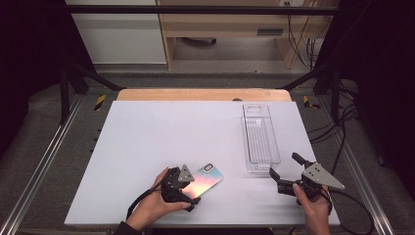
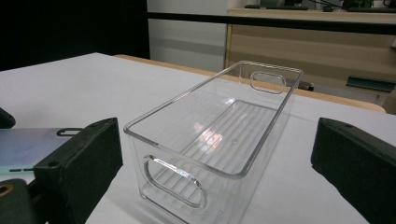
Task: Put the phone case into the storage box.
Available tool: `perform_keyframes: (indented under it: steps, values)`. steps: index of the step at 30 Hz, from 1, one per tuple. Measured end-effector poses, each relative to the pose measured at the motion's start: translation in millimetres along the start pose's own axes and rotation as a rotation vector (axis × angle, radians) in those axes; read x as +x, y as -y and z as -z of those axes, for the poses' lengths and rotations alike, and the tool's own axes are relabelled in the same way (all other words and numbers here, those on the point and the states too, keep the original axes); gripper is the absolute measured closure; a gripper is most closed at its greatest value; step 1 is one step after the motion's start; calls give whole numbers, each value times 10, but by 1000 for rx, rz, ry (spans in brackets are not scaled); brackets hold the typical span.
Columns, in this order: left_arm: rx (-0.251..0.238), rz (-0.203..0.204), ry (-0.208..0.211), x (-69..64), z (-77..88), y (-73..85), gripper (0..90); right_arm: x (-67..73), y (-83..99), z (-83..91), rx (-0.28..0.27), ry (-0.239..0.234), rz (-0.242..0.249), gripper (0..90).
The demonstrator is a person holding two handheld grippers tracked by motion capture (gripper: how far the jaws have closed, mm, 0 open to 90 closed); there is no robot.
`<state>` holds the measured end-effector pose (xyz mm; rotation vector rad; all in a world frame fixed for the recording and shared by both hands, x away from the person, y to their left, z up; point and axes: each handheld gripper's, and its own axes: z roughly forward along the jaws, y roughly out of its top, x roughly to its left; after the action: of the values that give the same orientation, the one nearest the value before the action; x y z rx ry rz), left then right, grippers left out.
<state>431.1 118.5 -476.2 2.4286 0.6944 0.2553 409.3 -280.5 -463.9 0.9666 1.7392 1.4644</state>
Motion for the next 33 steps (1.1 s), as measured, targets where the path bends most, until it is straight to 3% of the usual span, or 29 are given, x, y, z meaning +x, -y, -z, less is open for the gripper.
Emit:
perform_keyframes:
  steps: [9,16,27,33]
  values:
    - [-1,-2,6,-1,-4,5,69,3,1,-2,5,1,5,23]
    - [0,12,-1,-6,20,-2,153,1,2,-4,6,0,5,23]
    - [-20,22,-6,-10,23,19,164,3,3,-3,5,0,6,23]
    - [-50,6,-7,-8,25,19,164,4,2,-3,7,0,7,23]
